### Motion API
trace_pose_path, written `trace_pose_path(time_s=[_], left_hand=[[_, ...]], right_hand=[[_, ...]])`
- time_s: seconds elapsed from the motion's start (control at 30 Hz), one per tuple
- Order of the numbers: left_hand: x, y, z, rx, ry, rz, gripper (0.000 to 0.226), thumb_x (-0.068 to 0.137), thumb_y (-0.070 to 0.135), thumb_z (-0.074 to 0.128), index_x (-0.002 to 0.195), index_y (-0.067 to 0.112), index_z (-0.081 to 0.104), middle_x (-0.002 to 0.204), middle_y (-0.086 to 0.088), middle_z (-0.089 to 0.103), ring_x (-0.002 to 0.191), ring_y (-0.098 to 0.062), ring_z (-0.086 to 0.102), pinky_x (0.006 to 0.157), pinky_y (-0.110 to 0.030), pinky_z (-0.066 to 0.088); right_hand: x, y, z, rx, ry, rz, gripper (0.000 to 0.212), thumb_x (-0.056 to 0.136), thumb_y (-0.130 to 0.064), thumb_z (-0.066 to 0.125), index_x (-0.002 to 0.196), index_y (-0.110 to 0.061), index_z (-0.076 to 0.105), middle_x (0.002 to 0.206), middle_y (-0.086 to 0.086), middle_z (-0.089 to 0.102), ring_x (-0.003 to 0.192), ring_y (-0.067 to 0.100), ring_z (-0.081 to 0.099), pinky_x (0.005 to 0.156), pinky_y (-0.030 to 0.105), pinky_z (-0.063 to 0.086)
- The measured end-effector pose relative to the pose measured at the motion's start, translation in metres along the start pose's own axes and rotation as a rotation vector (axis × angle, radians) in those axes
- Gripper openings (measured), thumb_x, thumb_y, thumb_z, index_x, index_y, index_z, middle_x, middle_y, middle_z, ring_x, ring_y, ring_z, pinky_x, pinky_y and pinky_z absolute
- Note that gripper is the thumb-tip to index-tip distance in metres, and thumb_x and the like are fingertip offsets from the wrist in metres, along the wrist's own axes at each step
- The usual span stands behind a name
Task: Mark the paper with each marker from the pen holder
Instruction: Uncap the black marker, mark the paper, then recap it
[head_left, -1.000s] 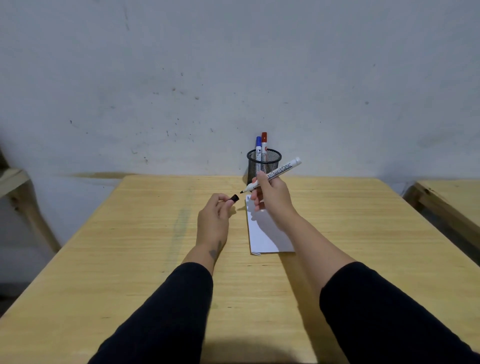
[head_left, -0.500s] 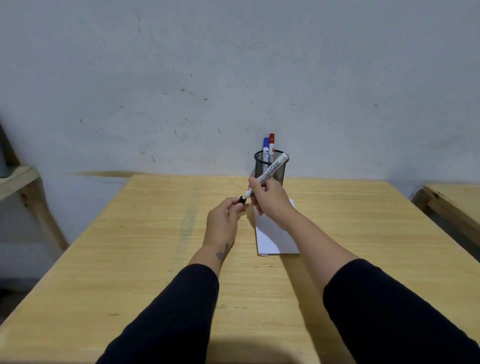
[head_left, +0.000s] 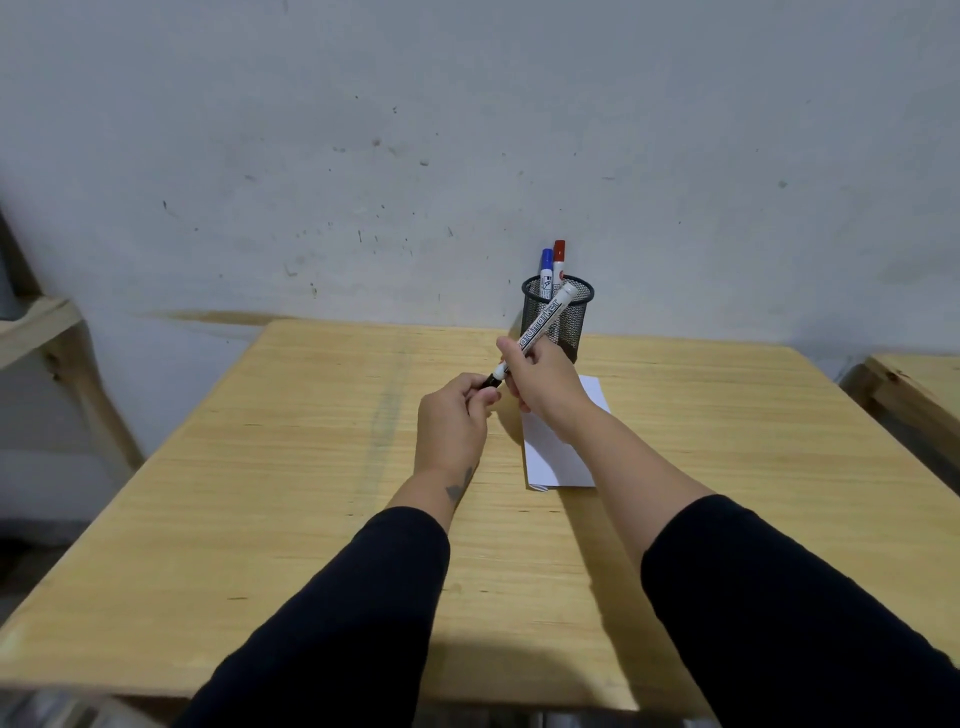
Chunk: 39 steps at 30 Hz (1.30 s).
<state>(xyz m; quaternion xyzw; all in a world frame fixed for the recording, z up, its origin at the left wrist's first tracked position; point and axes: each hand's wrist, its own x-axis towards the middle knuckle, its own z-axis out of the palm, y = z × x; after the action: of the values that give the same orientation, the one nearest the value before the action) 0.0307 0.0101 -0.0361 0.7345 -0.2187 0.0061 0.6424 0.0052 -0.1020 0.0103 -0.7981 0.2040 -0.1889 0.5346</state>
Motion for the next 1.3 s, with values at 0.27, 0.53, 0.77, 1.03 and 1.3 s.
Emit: trace_pose_path(time_s=[0.27,0.53,0.77,1.03,1.3], left_hand=[[0.0,0.004,0.001,-0.005,0.03,-0.054,0.018,0.096,0.009,0.052,0.1,0.012,0.068,0.083,0.001,0.072,0.082,-0.007,0.068,0.08,-0.022,0.053],[-0.003,0.005,0.0,0.098,-0.006,-0.013,0.018,0.095,0.016,0.055,0.105,0.016,0.069,0.086,0.001,0.071,0.084,-0.016,0.068,0.08,-0.037,0.057],[-0.001,0.007,0.003,0.557,-0.211,0.076,0.052,0.099,0.045,0.035,0.144,0.022,0.032,0.149,0.002,0.042,0.14,-0.015,0.034,0.117,-0.039,0.025],[0.012,-0.003,0.006,1.009,-0.427,0.029,0.064,0.096,0.057,0.01,0.151,0.025,0.014,0.162,0.005,0.003,0.148,-0.013,-0.005,0.12,-0.045,-0.004],[0.015,-0.004,0.009,1.029,-0.376,0.038,0.061,0.096,0.054,0.018,0.151,0.028,0.013,0.162,0.008,0.002,0.148,-0.011,-0.005,0.12,-0.044,-0.003]], right_hand=[[-0.001,-0.005,-0.015,-0.15,0.233,-0.065,0.067,0.083,-0.046,0.065,0.136,-0.02,0.032,0.123,0.009,0.05,0.104,0.025,0.057,0.085,0.043,0.051],[-0.006,0.007,-0.031,-1.242,0.364,-0.942,0.027,0.07,-0.014,0.076,0.092,-0.027,0.073,0.101,-0.003,0.065,0.087,0.024,0.056,0.068,0.036,0.034],[0.007,-0.006,-0.056,-1.217,0.489,-0.836,0.016,0.075,-0.015,0.07,0.088,-0.021,0.066,0.083,-0.004,0.064,0.081,0.025,0.059,0.067,0.032,0.024],[0.059,-0.072,-0.088,-0.403,0.599,-0.33,0.021,0.094,-0.028,0.054,0.112,-0.018,0.058,0.1,-0.003,0.069,0.101,0.023,0.06,0.091,0.037,0.036],[0.096,-0.028,-0.073,-0.342,0.419,0.121,0.016,0.089,-0.039,0.058,0.094,-0.026,0.066,0.113,0.0,0.066,0.121,0.026,0.047,0.097,0.039,0.034]])
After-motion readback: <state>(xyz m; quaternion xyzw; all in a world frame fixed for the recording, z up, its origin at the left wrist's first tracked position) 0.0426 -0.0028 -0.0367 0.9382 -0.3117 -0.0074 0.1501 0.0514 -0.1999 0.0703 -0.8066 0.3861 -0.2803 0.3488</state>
